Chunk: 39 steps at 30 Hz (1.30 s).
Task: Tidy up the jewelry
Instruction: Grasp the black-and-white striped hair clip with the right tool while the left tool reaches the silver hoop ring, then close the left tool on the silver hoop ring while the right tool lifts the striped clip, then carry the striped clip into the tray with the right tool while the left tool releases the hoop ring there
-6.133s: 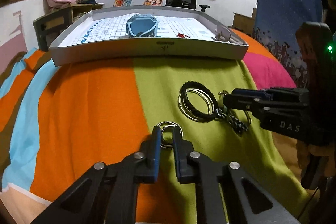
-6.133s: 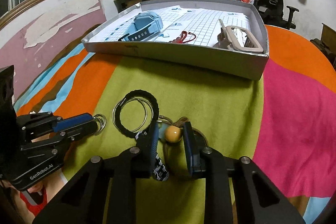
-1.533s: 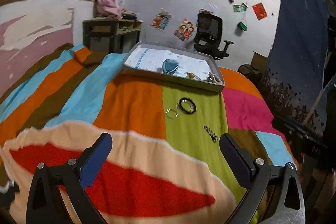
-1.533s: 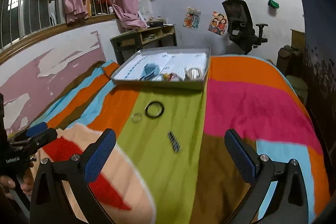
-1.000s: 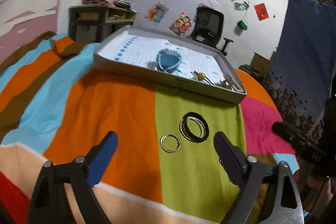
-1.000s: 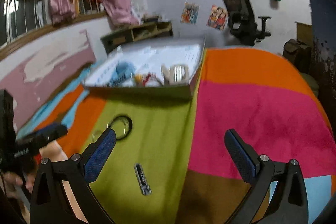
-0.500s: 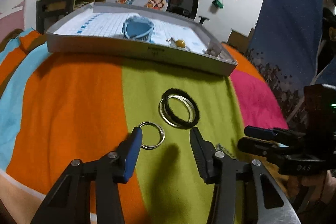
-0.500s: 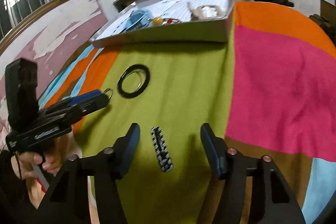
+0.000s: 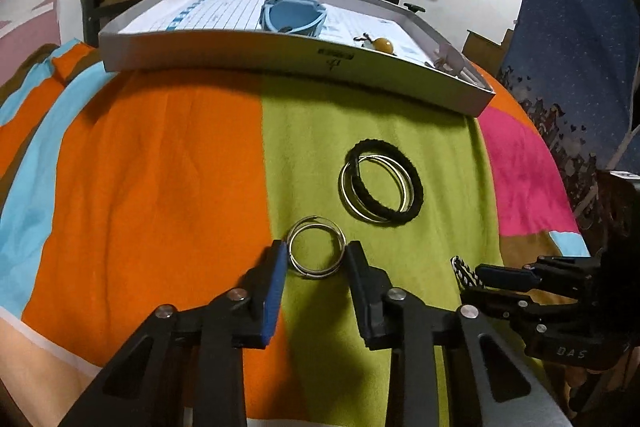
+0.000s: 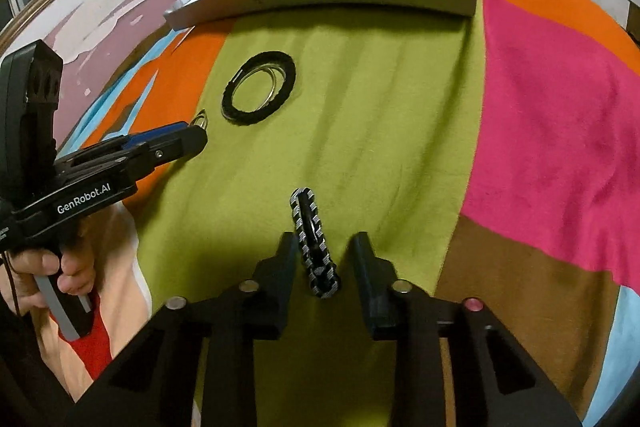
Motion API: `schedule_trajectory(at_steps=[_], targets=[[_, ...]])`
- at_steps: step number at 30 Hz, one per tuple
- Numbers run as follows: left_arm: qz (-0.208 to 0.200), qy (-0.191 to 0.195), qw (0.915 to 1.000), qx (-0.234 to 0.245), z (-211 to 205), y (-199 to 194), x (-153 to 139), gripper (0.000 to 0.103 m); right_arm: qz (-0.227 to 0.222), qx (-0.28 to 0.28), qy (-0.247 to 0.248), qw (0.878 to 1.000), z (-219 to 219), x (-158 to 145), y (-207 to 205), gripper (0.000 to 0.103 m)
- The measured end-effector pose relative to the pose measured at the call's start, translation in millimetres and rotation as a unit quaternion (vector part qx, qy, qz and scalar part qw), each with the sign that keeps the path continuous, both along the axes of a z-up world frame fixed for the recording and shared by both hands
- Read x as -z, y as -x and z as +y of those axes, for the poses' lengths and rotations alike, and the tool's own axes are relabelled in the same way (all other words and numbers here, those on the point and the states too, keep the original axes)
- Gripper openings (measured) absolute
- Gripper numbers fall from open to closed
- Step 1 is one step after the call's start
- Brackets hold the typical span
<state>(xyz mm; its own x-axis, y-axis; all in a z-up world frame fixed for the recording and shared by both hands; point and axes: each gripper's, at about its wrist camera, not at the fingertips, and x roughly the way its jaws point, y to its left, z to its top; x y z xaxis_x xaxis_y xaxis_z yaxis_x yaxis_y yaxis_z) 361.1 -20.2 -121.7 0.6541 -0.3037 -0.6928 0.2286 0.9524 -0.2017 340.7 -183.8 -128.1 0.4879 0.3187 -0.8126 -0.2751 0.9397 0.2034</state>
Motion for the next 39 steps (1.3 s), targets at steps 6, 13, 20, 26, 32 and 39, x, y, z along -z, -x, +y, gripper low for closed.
schedule_trajectory(at_steps=[6,13,20,26,32,39], targets=[[0.003,0.001,1.0000,0.005,-0.3,0.1,-1.1,0.028,-0.008,0.005,-0.006,1.000,6.4,-2.4,-1.2,0.013],[0.009,0.012,0.9999,0.009,2.8,0.9,-4.7,0.028,-0.039,0.008,-0.007,0.999,13.4,-17.3,-5.6,0.013],[-0.002,0.034,0.9994,0.005,9.8,6.7,-13.6,0.028,-0.102,0.033,-0.021,0.994,4.6,-45.0,-8.1,0.013],[-0.037,0.034,0.9987,-0.001,12.5,15.1,-32.0,0.028,-0.144,0.038,-0.029,0.988,6.5,-74.5,-10.6,0.013],[-0.078,0.014,0.9968,-0.007,26.4,16.2,-75.0,0.028,-0.201,0.037,-0.032,0.978,8.3,-104.6,-18.3,0.013],[-0.097,0.023,0.9945,-0.032,51.6,-37.2,-111.3,0.028,-0.254,0.050,-0.036,0.965,18.0,-136.6,-69.9,0.013]])
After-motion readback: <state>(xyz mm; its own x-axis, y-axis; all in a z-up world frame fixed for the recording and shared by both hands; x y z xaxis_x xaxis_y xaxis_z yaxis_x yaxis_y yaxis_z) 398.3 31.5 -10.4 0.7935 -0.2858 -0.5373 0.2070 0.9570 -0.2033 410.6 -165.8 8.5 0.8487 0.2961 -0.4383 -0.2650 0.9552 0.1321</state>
